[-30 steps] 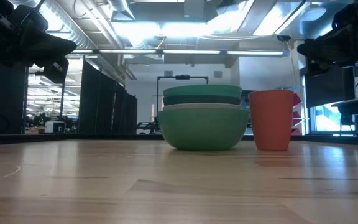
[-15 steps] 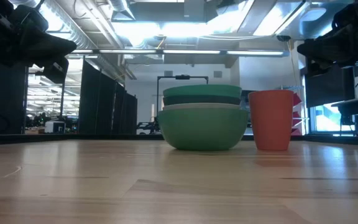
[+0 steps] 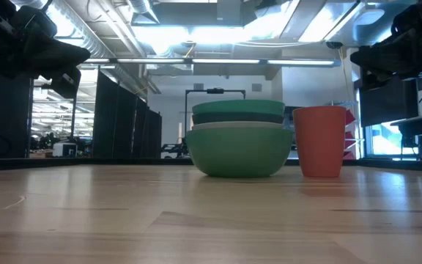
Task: Nest bowls inside each other
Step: Return to Home Position
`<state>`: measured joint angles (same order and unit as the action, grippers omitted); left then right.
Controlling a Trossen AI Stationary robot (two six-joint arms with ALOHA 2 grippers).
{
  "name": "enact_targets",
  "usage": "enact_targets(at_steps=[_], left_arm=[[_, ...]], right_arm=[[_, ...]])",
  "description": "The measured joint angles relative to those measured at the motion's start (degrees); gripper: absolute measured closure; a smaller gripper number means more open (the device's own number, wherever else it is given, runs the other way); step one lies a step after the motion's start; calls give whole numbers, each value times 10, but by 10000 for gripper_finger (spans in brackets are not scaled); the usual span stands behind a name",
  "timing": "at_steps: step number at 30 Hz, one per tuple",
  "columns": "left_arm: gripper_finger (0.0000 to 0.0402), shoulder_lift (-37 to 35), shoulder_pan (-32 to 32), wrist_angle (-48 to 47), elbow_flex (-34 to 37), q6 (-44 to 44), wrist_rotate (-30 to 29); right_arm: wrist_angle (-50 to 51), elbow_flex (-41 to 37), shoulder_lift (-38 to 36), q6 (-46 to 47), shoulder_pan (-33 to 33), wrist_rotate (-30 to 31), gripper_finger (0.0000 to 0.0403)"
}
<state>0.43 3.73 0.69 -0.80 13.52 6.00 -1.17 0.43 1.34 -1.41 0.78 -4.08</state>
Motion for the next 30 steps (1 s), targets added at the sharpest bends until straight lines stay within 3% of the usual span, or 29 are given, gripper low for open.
enact_targets(at_steps=[7,16,30], left_arm=[[402,0,0,0,0,-2,0],[402,0,0,0,0,-144,-2],[402,0,1,-10,1,-110,-69]], right_arm=[[0,0,0,0,0,0,402],[0,0,0,0,0,0,402],[0,0,0,0,0,0,402]])
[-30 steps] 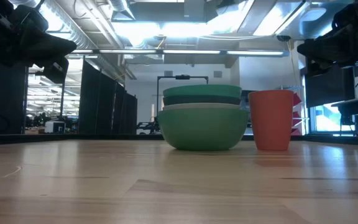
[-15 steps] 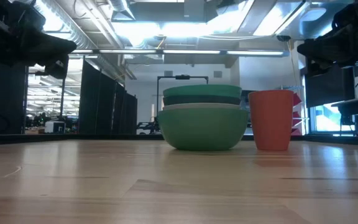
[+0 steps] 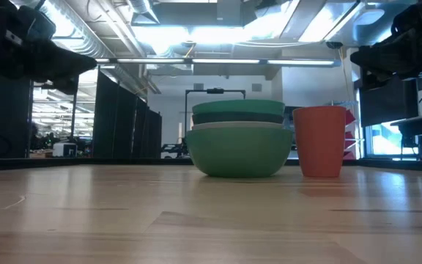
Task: Nest bowls inside each other
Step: Return to Home Position
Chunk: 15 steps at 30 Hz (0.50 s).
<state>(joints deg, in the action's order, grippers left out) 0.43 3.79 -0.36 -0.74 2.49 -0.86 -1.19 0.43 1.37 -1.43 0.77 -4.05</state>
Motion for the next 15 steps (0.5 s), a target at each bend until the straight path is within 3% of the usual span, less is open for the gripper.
enact_targets(at_steps=[15], left_arm=[[402,0,0,0,0,5,0]], right_arm=[[0,0,0,0,0,0,402]])
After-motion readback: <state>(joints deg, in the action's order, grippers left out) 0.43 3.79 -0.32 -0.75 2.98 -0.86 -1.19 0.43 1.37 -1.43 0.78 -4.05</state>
